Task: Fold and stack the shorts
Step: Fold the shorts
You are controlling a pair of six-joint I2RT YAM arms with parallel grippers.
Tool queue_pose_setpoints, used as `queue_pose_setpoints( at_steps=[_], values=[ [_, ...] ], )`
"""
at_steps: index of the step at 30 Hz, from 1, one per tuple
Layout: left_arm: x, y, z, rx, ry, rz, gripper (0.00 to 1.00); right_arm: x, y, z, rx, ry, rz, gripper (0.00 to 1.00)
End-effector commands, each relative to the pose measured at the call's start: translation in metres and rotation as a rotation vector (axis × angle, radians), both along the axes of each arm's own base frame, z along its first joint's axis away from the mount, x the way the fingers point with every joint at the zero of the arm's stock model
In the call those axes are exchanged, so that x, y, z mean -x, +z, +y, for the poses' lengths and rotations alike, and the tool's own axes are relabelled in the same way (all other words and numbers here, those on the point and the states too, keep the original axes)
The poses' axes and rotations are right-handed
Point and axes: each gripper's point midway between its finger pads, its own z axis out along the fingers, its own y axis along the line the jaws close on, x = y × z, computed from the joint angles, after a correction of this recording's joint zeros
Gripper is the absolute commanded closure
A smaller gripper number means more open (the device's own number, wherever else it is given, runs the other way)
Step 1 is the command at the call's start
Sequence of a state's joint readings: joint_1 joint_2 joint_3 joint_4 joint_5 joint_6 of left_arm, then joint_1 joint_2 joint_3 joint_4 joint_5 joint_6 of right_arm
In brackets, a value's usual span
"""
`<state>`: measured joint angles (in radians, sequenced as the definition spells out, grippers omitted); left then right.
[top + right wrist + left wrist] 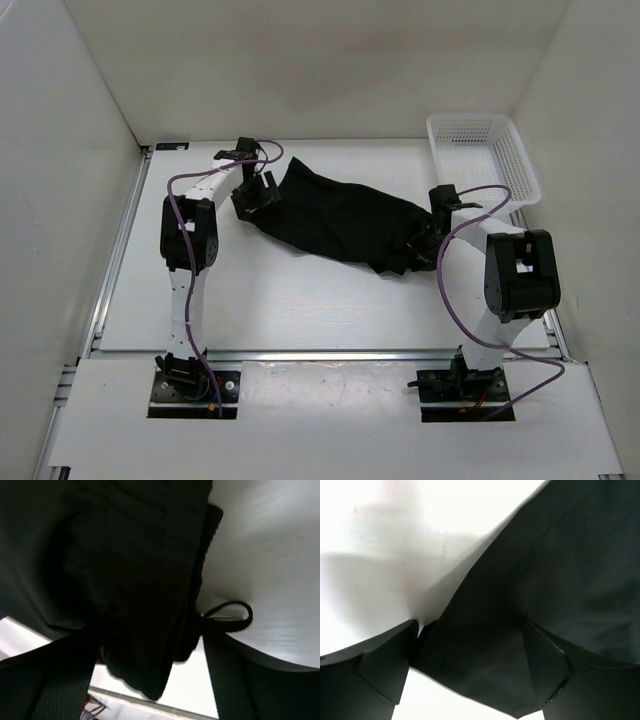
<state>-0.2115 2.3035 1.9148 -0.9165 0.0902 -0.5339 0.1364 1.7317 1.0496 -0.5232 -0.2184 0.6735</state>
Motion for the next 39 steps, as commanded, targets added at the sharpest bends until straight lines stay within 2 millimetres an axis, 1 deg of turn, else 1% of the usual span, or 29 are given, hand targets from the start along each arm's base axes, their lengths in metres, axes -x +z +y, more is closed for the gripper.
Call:
queue_pose_setpoints(
  at_steps=[1, 2, 4, 5, 6, 7, 8, 10, 11, 12, 13, 14, 15, 16, 17, 18, 19, 22, 23, 25, 26, 27, 28, 30, 31, 33, 36, 37, 39],
  values=[
    [-0.022, 0.007, -0.009, 0.042, 0.002, -0.054, 0.16, -0.014, -0.006, 0.007, 0.032, 0.025, -0.03, 0.18],
    [-0.025, 0.002, -0.01, 0.041, 0.002, -0.05, 0.24, -0.016, -0.006, 0.011, 0.031, 0.037, -0.031, 0.23],
    [-0.032, 0.006, -0.012, 0.048, 0.01, -0.069, 0.5, -0.021, -0.013, 0.011, 0.066, 0.05, -0.03, 0.34],
    [-0.032, 0.006, -0.012, 0.048, 0.01, -0.069, 0.7, -0.022, -0.013, 0.015, 0.066, 0.061, -0.031, 0.52],
    [-0.036, 0.011, -0.013, 0.051, 0.01, -0.082, 0.9, -0.024, -0.014, 0.015, 0.07, 0.074, -0.029, 0.61],
    [-0.037, 0.011, -0.008, 0.051, 0.019, -0.083, 0.9, -0.025, -0.012, 0.015, 0.074, 0.089, -0.035, 0.72],
    [-0.04, 0.025, -0.006, 0.046, 0.023, -0.113, 0.9, -0.024, -0.01, 0.017, 0.079, 0.115, -0.038, 0.88],
    [-0.033, 0.026, 0.011, 0.019, 0.077, -0.102, 0.9, -0.022, -0.002, 0.016, 0.084, 0.135, -0.044, 0.98],
    [-0.031, 0.042, 0.017, -0.005, 0.089, -0.134, 0.9, -0.021, 0.004, 0.015, 0.086, 0.146, -0.057, 1.0],
    [-0.028, 0.047, 0.027, -0.022, 0.108, -0.139, 0.9, -0.018, 0.006, 0.014, 0.094, 0.176, -0.063, 1.0],
    [-0.016, 0.039, 0.039, -0.047, 0.138, -0.106, 0.9, -0.012, 0.008, 0.012, 0.1, 0.191, -0.05, 1.0],
    [-0.009, 0.054, 0.043, -0.053, 0.158, -0.127, 0.9, -0.008, 0.014, 0.013, 0.112, 0.213, -0.061, 1.0],
    [-0.001, 0.055, 0.054, -0.067, 0.179, -0.12, 0.9, -0.002, 0.015, 0.01, 0.12, 0.241, -0.058, 1.0],
    [0.021, 0.041, 0.061, -0.077, 0.196, -0.063, 0.9, 0.007, 0.014, 0.006, 0.134, 0.252, -0.038, 1.0],
    [0.031, 0.055, 0.066, -0.091, 0.214, -0.083, 0.9, 0.013, 0.02, 0.004, 0.137, 0.263, -0.047, 1.0],
    [0.043, 0.053, 0.07, -0.106, 0.218, -0.07, 0.9, 0.028, 0.013, 0.0, 0.145, 0.287, -0.017, 1.0],
    [0.074, 0.035, 0.076, -0.132, 0.228, 0.001, 0.9, 0.039, 0.012, -0.003, 0.149, 0.297, 0.008, 1.0],
    [0.12, 0.043, 0.086, -0.15, 0.283, 0.01, 0.9, 0.07, 0.01, -0.011, 0.157, 0.328, 0.046, 1.0],
    [0.152, 0.026, 0.089, -0.159, 0.312, 0.079, 0.9, 0.076, 0.013, -0.013, 0.159, 0.337, 0.039, 1.0],
    [0.173, 0.034, 0.09, -0.144, 0.351, 0.062, 0.9, 0.094, 0.01, -0.017, 0.16, 0.338, 0.062, 0.99],
    [0.191, 0.026, 0.085, -0.15, 0.335, 0.088, 0.9, 0.098, 0.009, -0.017, 0.158, 0.327, 0.068, 0.93],
    [0.196, 0.026, 0.085, -0.145, 0.354, 0.089, 0.9, 0.101, 0.009, -0.018, 0.158, 0.327, 0.068, 0.76],
    [0.2, 0.031, 0.084, -0.129, 0.353, 0.073, 0.89, 0.104, 0.008, -0.02, 0.165, 0.315, 0.071, 0.37],
    [0.203, 0.031, 0.084, -0.129, 0.352, 0.073, 0.65, 0.104, 0.014, -0.023, 0.183, 0.31, 0.05, 0.22],
    [0.206, 0.037, 0.085, -0.126, 0.353, 0.064, 0.49, 0.099, 0.023, -0.025, 0.198, 0.303, 0.019, 0.15],
    [0.203, 0.051, 0.091, -0.158, 0.353, 0.04, 0.02, 0.097, 0.035, -0.03, 0.226, 0.296, 0.006, 0.12],
    [0.198, 0.079, 0.1, -0.193, 0.349, -0.019, 0.0, 0.089, 0.063, -0.029, 0.243, 0.305, -0.063, 0.1],
    [0.189, 0.096, 0.097, -0.19, 0.346, -0.064, 0.0, 0.086, 0.072, -0.031, 0.252, 0.299, -0.091, 0.12],
    [0.185, 0.114, 0.094, -0.208, 0.32, -0.108, 0.05, 0.079, 0.087, -0.026, 0.246, 0.292, -0.132, 0.29]
  ],
)
